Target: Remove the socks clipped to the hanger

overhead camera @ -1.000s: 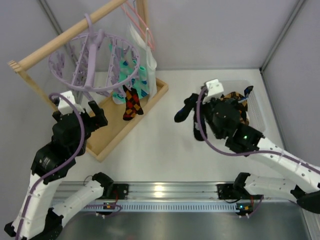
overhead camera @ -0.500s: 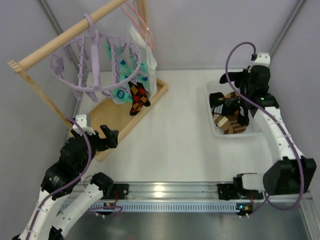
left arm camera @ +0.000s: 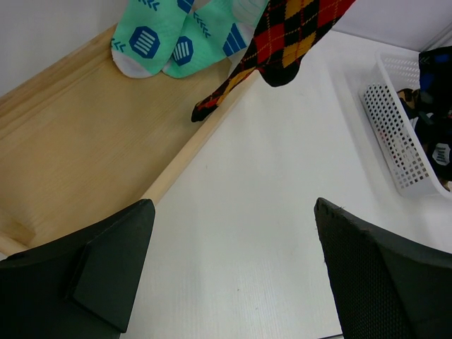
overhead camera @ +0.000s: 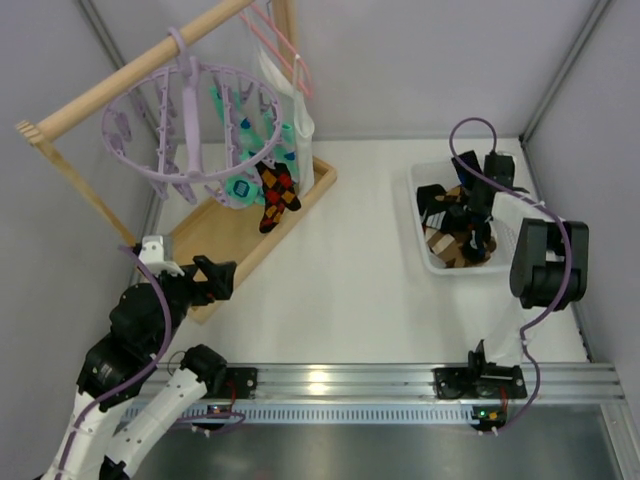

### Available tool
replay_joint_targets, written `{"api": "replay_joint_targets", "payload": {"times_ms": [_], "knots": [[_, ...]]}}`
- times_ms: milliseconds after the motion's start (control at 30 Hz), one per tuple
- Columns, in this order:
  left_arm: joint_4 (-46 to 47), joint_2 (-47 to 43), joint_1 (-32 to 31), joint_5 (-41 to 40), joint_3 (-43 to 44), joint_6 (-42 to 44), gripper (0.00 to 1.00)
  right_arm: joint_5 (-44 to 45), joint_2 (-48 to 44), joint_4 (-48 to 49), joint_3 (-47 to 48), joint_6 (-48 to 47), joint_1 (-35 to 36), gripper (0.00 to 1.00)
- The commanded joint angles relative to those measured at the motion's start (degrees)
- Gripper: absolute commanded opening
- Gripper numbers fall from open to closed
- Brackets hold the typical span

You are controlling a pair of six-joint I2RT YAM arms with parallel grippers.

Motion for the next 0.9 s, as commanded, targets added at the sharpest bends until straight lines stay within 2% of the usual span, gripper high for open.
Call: {"api": "replay_joint_targets", "payload": {"times_ms": [0, 67, 133, 200, 333, 367, 467, 633, 667, 733, 767, 800, 833, 867], "knots": [[3.3, -1.0, -0.1, -0.5, -0.6, -0.5, 0.98, -4.5, 1.5, 0.2, 1.4, 2.8, -0.3, 0.14], [3.3, -1.1, -0.1, -0.7, -0.6, -0.6, 0.98, -5.7, 0.7, 0.2, 0.8, 4.0, -1.0, 0.28], [3.2, -1.2, -0.1, -0.7, -0.7, -0.6, 0.98, -6.9, -0.7, -0.9, 1.4, 3.4, -1.5, 0.33], [3.3, -1.2, -0.1, -0.8, -0.7, -0.7, 0.98, -6.0, -2.9, -2.2, 1.6, 3.1, -1.3, 0.46], [3.3, -1.0, -0.1, -0.9, -0.8, -0.7, 0.98, -4.8, -9.5, -5.3, 4.3, 1.9, -1.4, 0.60], [3.2, -0.9, -0.1, -0.9, -0.8, -0.7, 0.98, -4.6, -10.4, -6.1, 5.8, 1.7, -1.3, 0.67], [3.2, -1.1, -0.1, -1.3, -0.8, -0.8, 0.98, -3.1, -13.8, -8.7, 7.2, 1.3, -1.4, 0.74], [3.1, -2.7, -0.1, -2.7, -0.9, -1.1, 0.98, -5.0, -22.8, -9.3, 6.4, 1.1, 0.3, 0.75], [3.1, -3.1, -0.1, -3.1, -0.9, -1.3, 0.98, -6.6, -24.1, -8.7, 5.1, 0.9, 1.2, 0.76], [3.1, -4.3, -0.1, -4.0, -1.0, -1.5, 0.98, -18.4, -28.0, -3.3, 2.4, -0.6, 3.7, 0.77], [3.1, -5.4, 0.0, -4.2, -1.0, -1.6, 0.98, -23.8, -29.4, 0.1, 0.5, -0.6, 7.5, 0.78], [3.2, -5.9, 0.0, -4.2, -1.1, -1.6, 0.98, -33.1, -30.7, 3.4, -3.8, -0.3, 9.5, 0.78], [3.2, -6.3, 0.0, -4.2, -1.1, -1.7, 0.98, -36.5, -32.8, 10.7, -6.2, -0.2, 11.8, 0.79], [3.1, -6.9, 0.0, -4.2, -1.2, -1.6, 0.98, -38.5, -33.7, 15.7, -10.8, -0.2, 17.8, 0.85]]}}
